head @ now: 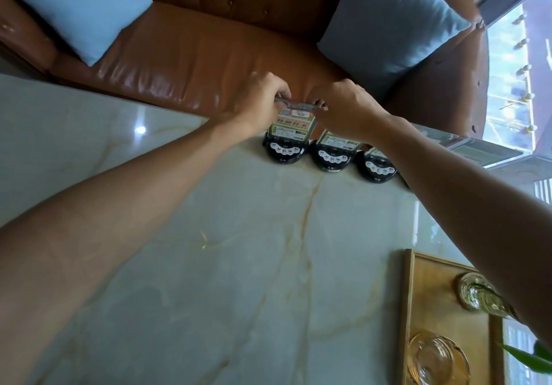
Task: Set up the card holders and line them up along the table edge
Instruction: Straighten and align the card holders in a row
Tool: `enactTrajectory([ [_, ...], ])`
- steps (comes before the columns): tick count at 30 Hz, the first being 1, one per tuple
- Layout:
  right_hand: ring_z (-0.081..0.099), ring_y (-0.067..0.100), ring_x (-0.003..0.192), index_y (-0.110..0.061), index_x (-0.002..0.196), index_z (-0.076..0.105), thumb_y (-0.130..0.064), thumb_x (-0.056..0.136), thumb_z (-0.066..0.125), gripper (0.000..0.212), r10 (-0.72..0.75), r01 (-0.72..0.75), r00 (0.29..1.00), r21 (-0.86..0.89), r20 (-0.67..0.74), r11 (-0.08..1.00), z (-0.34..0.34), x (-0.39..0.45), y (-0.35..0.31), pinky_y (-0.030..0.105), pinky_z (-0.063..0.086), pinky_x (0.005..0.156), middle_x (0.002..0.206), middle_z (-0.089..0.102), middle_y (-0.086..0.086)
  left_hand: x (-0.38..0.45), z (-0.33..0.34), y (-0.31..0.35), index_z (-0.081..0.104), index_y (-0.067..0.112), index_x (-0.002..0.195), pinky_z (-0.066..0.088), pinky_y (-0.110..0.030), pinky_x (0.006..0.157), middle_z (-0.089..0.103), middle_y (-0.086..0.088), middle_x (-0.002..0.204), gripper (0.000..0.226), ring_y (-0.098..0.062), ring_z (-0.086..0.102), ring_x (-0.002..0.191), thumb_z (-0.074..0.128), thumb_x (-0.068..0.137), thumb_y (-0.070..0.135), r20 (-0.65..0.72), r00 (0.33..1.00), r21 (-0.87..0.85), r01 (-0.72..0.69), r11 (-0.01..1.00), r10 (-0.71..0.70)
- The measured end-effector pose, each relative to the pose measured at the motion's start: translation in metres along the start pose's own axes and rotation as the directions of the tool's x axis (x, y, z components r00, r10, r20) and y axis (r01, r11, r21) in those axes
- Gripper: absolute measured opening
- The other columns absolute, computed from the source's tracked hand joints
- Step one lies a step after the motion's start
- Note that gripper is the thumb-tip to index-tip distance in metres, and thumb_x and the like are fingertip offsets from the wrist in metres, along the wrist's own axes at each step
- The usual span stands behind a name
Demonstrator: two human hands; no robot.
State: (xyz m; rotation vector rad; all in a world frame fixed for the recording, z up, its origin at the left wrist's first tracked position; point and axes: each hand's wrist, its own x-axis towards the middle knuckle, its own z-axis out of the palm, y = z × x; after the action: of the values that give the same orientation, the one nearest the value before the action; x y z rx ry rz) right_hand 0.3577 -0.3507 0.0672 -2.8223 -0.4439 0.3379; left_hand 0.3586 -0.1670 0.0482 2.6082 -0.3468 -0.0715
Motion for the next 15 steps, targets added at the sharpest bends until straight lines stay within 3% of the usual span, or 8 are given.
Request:
enactTrajectory([
  [8, 0.065, 0.033, 0.087, -0.025, 0.11, 0.071, -0.013, 0.092, 0.052, 0.029, 0.011, -0.011, 1.0, -0.011, -0.017, 1.0, 0.002, -0.0021, 0.0012, 0.038, 0.054, 0.071, 0.102, 0.072, 0.01, -0.0001, 0.0011, 0.0037, 0.077, 0.012, 0.108, 0.052, -0.03, 0.08, 0.076, -0.008, 0.108, 0.021, -0.023, 0.069, 0.098, 0.067, 0.091, 0.006, -0.017, 1.0, -0.021, -0.007, 1.0, 0.007],
  [12, 0.065, 0.033, 0.084, -0.027, 0.111, 0.071, -0.015, 0.094, 0.05, 0.03, 0.048, -0.047, 0.998, 0.008, -0.037, 0.999, 0.0065, -0.0056, 0.0042, 0.035, 0.052, 0.067, 0.097, 0.072, 0.01, -0.0031, 0.0051, 0.0038, 0.077, 0.011, 0.106, 0.037, -0.017, 0.07, 0.077, -0.009, 0.104, 0.021, -0.022, 0.068, 0.095, 0.065, 0.091, 0.005, -0.034, 0.999, -0.021, -0.021, 1.0, 0.02],
  [15, 0.065, 0.032, 0.084, -0.023, 0.111, 0.071, -0.017, 0.095, 0.051, 0.027, 0.036, -0.034, 0.998, 0.028, -0.059, 0.999, 0.0086, -0.0045, 0.0042, 0.038, 0.053, 0.069, 0.099, 0.072, 0.01, -0.002, 0.0065, 0.0017, 0.077, 0.01, 0.105, 0.035, -0.016, 0.068, 0.077, -0.009, 0.104, 0.02, -0.023, 0.068, 0.095, 0.065, 0.09, 0.004, -0.042, 0.999, -0.028, -0.021, 0.999, 0.02],
])
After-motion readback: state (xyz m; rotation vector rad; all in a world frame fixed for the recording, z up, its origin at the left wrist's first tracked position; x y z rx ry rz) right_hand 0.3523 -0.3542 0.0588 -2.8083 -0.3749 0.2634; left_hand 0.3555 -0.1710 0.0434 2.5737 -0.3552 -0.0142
